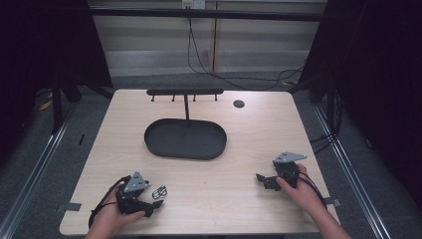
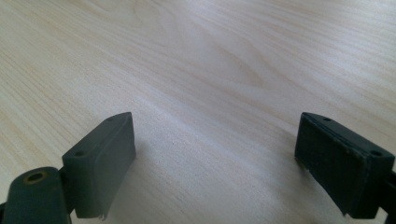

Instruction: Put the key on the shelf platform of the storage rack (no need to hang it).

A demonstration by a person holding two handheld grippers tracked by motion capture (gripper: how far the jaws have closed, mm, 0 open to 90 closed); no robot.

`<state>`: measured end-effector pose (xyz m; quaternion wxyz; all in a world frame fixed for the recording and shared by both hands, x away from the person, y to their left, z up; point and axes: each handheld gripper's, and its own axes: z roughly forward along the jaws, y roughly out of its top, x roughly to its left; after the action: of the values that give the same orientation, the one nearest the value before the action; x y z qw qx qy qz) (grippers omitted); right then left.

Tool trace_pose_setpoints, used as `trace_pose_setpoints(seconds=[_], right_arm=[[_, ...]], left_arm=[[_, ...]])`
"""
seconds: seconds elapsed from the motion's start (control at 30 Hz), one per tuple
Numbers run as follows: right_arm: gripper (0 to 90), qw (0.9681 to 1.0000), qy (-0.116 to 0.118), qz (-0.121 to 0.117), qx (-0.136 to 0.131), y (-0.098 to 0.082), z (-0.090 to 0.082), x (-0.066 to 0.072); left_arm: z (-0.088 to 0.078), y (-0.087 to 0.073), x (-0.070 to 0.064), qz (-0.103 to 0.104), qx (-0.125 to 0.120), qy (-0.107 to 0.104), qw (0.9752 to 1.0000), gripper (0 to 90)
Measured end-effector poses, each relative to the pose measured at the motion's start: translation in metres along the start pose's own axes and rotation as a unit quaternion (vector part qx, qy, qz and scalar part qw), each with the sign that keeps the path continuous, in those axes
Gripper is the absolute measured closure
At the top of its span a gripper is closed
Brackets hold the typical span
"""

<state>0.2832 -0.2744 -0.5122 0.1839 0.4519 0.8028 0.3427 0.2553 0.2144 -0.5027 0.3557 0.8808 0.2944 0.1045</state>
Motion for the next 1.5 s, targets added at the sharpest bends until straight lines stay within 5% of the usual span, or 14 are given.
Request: trace_pose_setpoints(seconds=[0.53, 0.67, 0.8, 1.0, 1.03, 1.07, 1.1, 1.13, 1.5], right_arm=[[11.9, 1.0, 0.0, 0.0, 0.0, 0.0, 0.0, 0.0], [11.9, 1.0, 0.0, 0.0, 0.0, 0.0, 0.0, 0.0], [11.9, 1.0, 0.0, 0.001, 0.0, 0.0, 0.0, 0.0], [11.9, 1.0, 0.0, 0.001, 0.001, 0.0, 0.0, 0.0], [11.9, 1.0, 0.0, 0.0, 0.0, 0.0, 0.0, 0.0], [11.9, 1.0, 0.0, 0.001, 0.0, 0.0, 0.0, 0.0], [11.9, 1.0, 0.0, 0.001, 0.0, 0.0, 0.0, 0.0], [11.9, 1.0, 0.0, 0.0, 0.0, 0.0, 0.0, 0.0], [11.9, 1.0, 0.0, 0.0, 0.0, 0.0, 0.0, 0.0]], left_arm=[[-0.004, 0.009, -0.004, 0.006, 0.046, -0.005, 0.9989, 19.7], [-0.008, 0.014, -0.004, -0.022, 0.059, -0.024, 0.9977, 24.1], [-0.009, 0.018, -0.004, -0.029, 0.074, -0.032, 0.9963, 27.6], [-0.012, 0.026, -0.003, -0.036, 0.119, -0.048, 0.991, 30.0], [-0.012, 0.029, -0.002, -0.04, 0.135, -0.054, 0.9886, 30.5], [-0.01, 0.035, 0.0, -0.047, 0.185, -0.082, 0.9781, 31.3], [-0.01, 0.035, 0.0, -0.047, 0.185, -0.082, 0.9781, 28.6], [-0.009, 0.037, 0.0, -0.059, 0.195, -0.088, 0.975, 28.6], [-0.007, 0.044, 0.002, -0.05, 0.2, -0.065, 0.9764, 32.2]])
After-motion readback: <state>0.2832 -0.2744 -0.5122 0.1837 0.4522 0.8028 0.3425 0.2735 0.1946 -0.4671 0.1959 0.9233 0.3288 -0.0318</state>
